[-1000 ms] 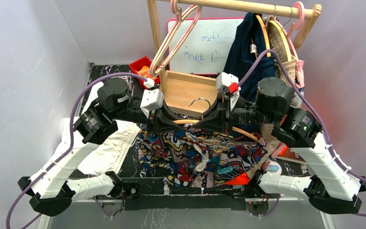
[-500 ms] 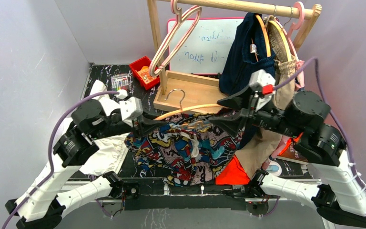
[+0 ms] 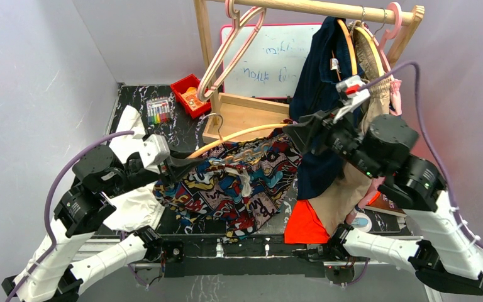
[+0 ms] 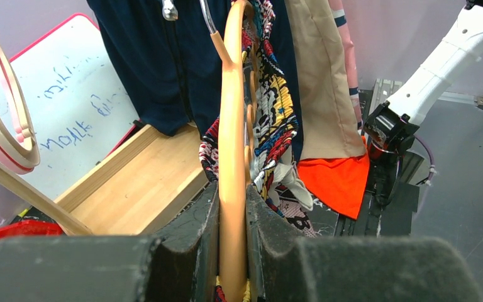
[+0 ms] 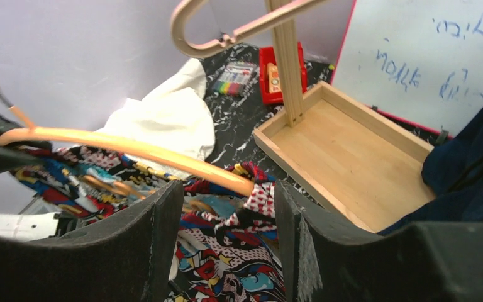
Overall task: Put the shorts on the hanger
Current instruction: Hang the shorts on the hanger.
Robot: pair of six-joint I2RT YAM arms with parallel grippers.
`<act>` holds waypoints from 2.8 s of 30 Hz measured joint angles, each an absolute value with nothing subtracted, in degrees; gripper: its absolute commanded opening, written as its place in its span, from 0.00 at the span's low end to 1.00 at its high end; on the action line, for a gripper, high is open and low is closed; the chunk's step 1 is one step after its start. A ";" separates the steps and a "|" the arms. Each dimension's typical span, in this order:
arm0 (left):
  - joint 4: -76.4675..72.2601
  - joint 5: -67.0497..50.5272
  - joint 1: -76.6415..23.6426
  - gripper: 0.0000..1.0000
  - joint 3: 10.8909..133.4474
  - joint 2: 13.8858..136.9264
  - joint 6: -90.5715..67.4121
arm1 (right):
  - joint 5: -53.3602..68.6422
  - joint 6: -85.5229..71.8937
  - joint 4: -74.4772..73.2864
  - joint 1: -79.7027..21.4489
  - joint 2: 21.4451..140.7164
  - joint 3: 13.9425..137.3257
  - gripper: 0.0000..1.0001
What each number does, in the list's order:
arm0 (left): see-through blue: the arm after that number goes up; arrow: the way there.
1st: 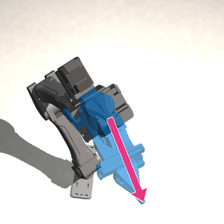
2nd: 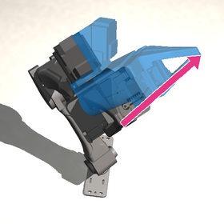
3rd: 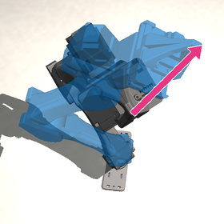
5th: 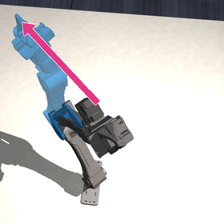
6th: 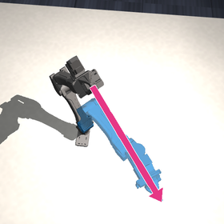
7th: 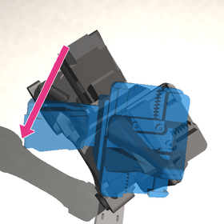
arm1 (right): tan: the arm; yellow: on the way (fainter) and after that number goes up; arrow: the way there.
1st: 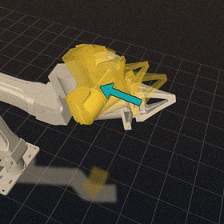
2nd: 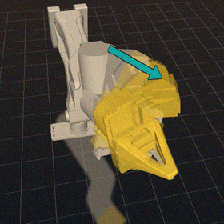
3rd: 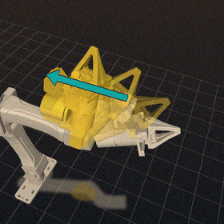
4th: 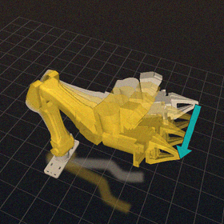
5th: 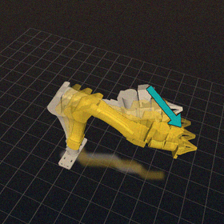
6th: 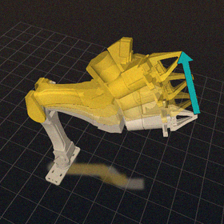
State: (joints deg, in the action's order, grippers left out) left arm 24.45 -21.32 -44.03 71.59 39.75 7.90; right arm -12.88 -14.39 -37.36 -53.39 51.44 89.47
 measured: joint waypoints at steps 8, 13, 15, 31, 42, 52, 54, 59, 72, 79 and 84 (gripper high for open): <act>24.38 -21.37 -44.03 0.00 71.55 41.17 7.88 | -20.16 -18.41 -37.50 -53.39 54.52 89.12 0.52; 24.36 -21.37 -44.03 0.00 71.55 41.19 7.88 | -23.44 -19.55 -37.65 -53.39 54.39 89.12 0.50; 24.34 -21.37 -44.03 0.00 71.55 41.19 7.90 | -24.12 -19.59 -38.00 -53.39 54.39 89.14 0.50; 24.93 -20.82 -44.03 0.00 71.55 41.15 7.90 | -24.21 -19.49 -43.24 -53.39 57.78 91.39 0.00; 20.95 -21.26 -44.03 0.00 71.55 41.93 7.81 | -7.33 -21.45 -37.63 -53.39 57.65 97.73 0.00; 19.66 -21.52 -44.03 0.00 71.55 42.65 7.66 | -3.11 -22.83 -35.86 -53.39 57.36 96.25 0.48; 19.79 -21.50 -44.03 0.00 71.61 42.65 7.68 | -1.17 -22.44 -36.34 -53.39 57.76 96.18 0.62; 20.53 -21.76 -44.03 0.00 71.85 42.65 7.68 | 3.11 -19.53 -37.63 -53.39 58.67 96.20 0.71; 25.69 -32.23 -43.99 0.00 75.64 43.07 6.57 | 10.74 -6.66 -38.41 -53.39 56.66 103.02 0.69; 26.30 -38.26 -43.99 0.00 76.55 45.12 5.48 | 21.98 -4.25 -37.10 -53.39 59.37 103.44 0.68; 26.09 -40.60 -43.99 0.00 76.55 47.83 5.04 | 27.68 -4.27 -37.12 -53.39 63.24 101.10 0.64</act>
